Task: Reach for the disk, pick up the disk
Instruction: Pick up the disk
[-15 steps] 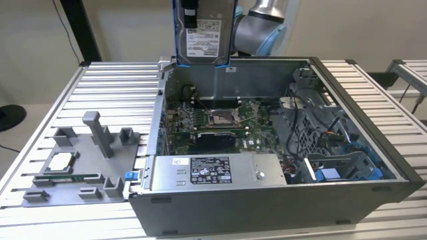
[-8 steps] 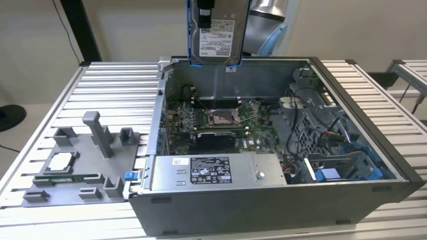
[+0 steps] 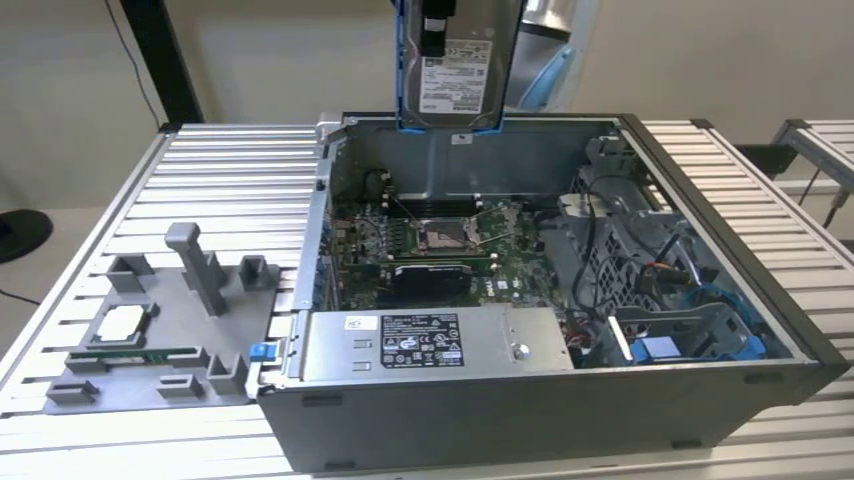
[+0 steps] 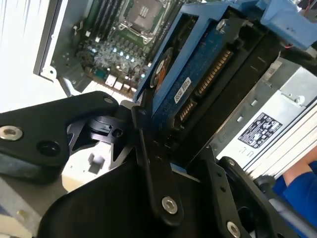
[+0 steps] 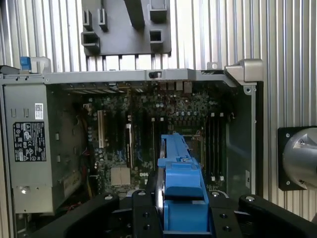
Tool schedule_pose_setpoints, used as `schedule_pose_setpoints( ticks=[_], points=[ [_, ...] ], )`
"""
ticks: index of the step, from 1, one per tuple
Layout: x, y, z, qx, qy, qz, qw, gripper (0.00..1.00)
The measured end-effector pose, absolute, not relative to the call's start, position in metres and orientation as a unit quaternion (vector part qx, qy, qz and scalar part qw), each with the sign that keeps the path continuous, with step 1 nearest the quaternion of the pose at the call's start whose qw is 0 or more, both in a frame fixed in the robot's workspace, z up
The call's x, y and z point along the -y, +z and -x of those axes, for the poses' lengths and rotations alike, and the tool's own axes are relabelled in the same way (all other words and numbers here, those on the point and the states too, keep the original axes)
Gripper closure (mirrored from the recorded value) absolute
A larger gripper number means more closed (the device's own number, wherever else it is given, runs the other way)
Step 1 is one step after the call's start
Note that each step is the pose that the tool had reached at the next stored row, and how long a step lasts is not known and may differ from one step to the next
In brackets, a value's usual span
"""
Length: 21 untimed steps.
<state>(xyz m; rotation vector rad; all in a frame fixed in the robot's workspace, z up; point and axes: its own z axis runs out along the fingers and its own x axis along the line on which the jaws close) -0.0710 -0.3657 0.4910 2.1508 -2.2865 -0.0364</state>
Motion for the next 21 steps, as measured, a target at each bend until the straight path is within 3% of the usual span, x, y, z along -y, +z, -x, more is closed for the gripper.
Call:
schedule_pose_setpoints(
  ticks=[21],
  points=[
    [0.366,0.491,0.011,0.728,-0.012,-0.685,0.002,1.0]
  ],
)
